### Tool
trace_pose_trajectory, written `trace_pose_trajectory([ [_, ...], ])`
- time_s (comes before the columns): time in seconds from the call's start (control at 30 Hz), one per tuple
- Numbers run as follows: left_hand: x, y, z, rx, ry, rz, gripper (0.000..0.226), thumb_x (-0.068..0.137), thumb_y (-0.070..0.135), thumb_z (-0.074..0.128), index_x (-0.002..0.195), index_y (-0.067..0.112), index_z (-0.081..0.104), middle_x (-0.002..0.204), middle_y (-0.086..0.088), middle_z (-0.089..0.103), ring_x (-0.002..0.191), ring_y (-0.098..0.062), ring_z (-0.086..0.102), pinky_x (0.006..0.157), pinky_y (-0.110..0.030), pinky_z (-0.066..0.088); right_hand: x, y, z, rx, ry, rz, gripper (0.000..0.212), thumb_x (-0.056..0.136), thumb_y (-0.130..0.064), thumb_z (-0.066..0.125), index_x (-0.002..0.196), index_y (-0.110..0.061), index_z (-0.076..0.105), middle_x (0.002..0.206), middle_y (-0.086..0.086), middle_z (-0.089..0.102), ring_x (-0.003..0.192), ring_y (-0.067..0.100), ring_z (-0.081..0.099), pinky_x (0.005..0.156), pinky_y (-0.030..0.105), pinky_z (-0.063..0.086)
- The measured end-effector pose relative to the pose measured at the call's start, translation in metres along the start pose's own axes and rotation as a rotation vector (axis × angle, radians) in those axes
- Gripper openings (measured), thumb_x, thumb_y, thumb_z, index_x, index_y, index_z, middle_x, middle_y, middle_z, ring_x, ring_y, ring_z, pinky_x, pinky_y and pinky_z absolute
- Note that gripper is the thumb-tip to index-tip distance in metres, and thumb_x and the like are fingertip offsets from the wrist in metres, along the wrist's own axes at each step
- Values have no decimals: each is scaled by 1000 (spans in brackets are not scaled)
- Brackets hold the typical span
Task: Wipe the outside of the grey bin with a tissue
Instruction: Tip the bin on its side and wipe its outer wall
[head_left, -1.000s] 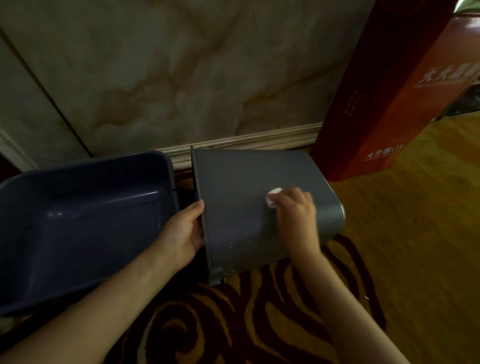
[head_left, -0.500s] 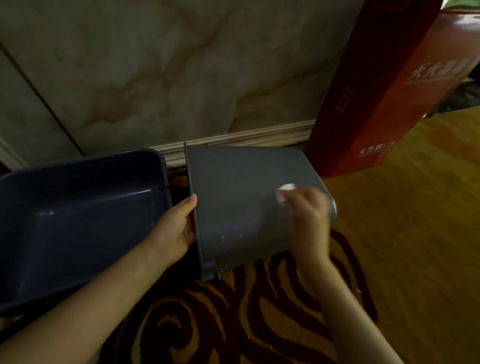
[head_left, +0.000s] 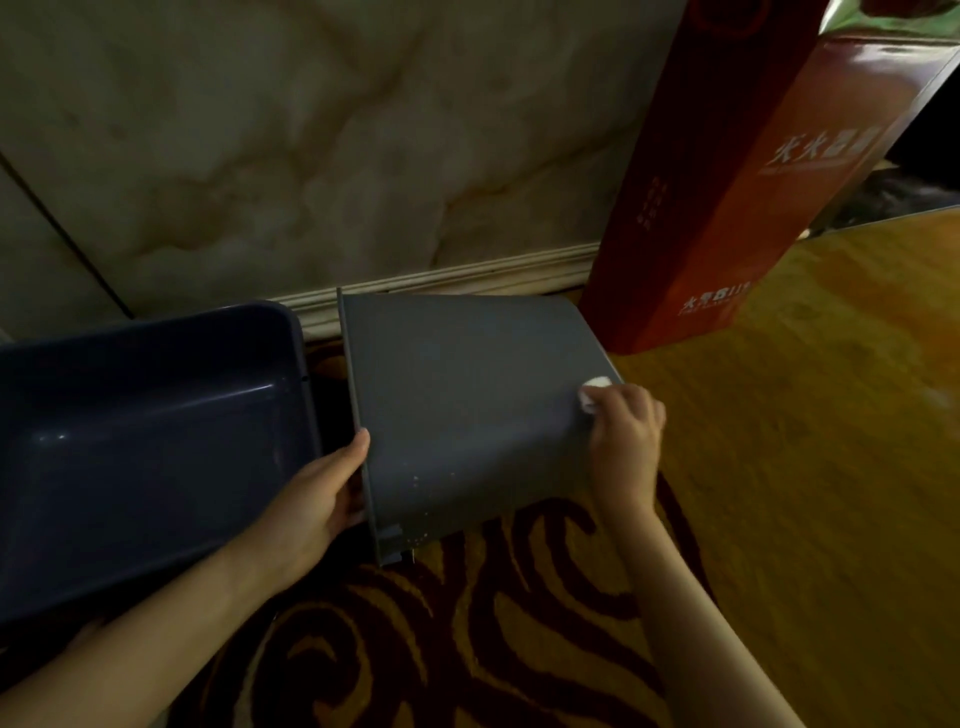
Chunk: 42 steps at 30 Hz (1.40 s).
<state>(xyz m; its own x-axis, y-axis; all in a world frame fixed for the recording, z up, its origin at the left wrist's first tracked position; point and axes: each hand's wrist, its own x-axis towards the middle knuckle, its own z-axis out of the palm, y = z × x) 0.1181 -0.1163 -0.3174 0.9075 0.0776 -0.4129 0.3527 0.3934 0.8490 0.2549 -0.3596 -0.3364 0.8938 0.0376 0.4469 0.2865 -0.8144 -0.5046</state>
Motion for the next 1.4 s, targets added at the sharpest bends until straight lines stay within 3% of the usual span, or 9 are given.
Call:
trace_pose_trajectory([
  [0.17, -12, -13, -4, 75, -65, 29, 40, 83, 47, 48, 113, 27, 66, 122, 2, 66, 113, -14, 61, 83, -25, 53, -2, 40, 3, 242, 103, 393, 21, 98, -15, 40, 102, -9, 60, 105, 8, 58, 97, 21, 52, 77, 30, 40],
  [0.43, -10, -7, 0, 70, -21, 51, 38, 79, 43, 51, 107, 23, 69, 116, -1, 70, 108, -16, 64, 84, -29, 50, -38, 61, 10, 335, 12, 620, 18, 96, -13, 45, 105, -11, 61, 108, 9, 60, 93, 19, 56, 74, 32, 46],
  [0.53, -13, -7, 1, 34, -27, 50, 41, 79, 41, 50, 110, 21, 66, 115, -1, 70, 107, -16, 64, 75, -21, 56, -31, 41, 0, 319, 135, 526, 20, 96, -14, 46, 108, -9, 61, 108, 9, 60, 97, 18, 56, 77, 34, 50],
  [0.67, -12, 8, 11, -3, -89, 105, 38, 81, 41, 50, 113, 25, 65, 119, -1, 68, 110, -15, 63, 78, -23, 55, -20, -13, -19, 328, 259, 162, 18, 92, -3, 52, 106, -5, 62, 102, 11, 62, 94, 16, 55, 75, 29, 50],
  [0.77, -4, 24, 26, -50, -71, 180, 40, 83, 37, 50, 118, 22, 61, 121, -1, 67, 111, -16, 63, 83, -27, 53, -35, -67, -24, 363, 142, -98, 23, 85, -1, 54, 105, -8, 63, 97, 10, 62, 90, 17, 55, 74, 14, 41],
  [0.93, 8, 41, 47, -129, -8, 250, 28, 80, 33, 53, 95, 13, 63, 87, -7, 65, 81, -15, 63, 73, -27, 51, -54, -135, -10, 405, -36, -431, 20, 86, -6, 57, 105, -8, 63, 97, 9, 58, 86, 17, 51, 72, 25, 46],
  [1.07, 11, 46, 39, -108, 74, 255, 25, 92, 25, 45, 100, 16, 67, 82, -1, 75, 73, -13, 70, 65, -27, 57, -26, -119, -2, 363, 0, -360, 21, 81, 4, 61, 100, -5, 66, 95, 13, 58, 87, 25, 51, 74, 32, 45],
  [1.33, 2, 41, 21, -53, 41, 184, 29, 94, 24, 42, 113, 16, 62, 91, 0, 74, 80, -13, 70, 67, -26, 56, 22, -35, -7, 103, 26, 101, 23, 90, -2, 53, 109, -9, 64, 106, 12, 56, 102, 28, 49, 80, 28, 36],
  [1.4, 2, 42, 20, -82, 23, 168, 27, 94, 24, 42, 110, 17, 62, 88, 1, 75, 78, -13, 71, 66, -26, 57, 20, -53, -11, 140, 45, 35, 21, 88, 0, 55, 104, -8, 66, 100, 13, 58, 99, 30, 52, 78, 28, 37],
])
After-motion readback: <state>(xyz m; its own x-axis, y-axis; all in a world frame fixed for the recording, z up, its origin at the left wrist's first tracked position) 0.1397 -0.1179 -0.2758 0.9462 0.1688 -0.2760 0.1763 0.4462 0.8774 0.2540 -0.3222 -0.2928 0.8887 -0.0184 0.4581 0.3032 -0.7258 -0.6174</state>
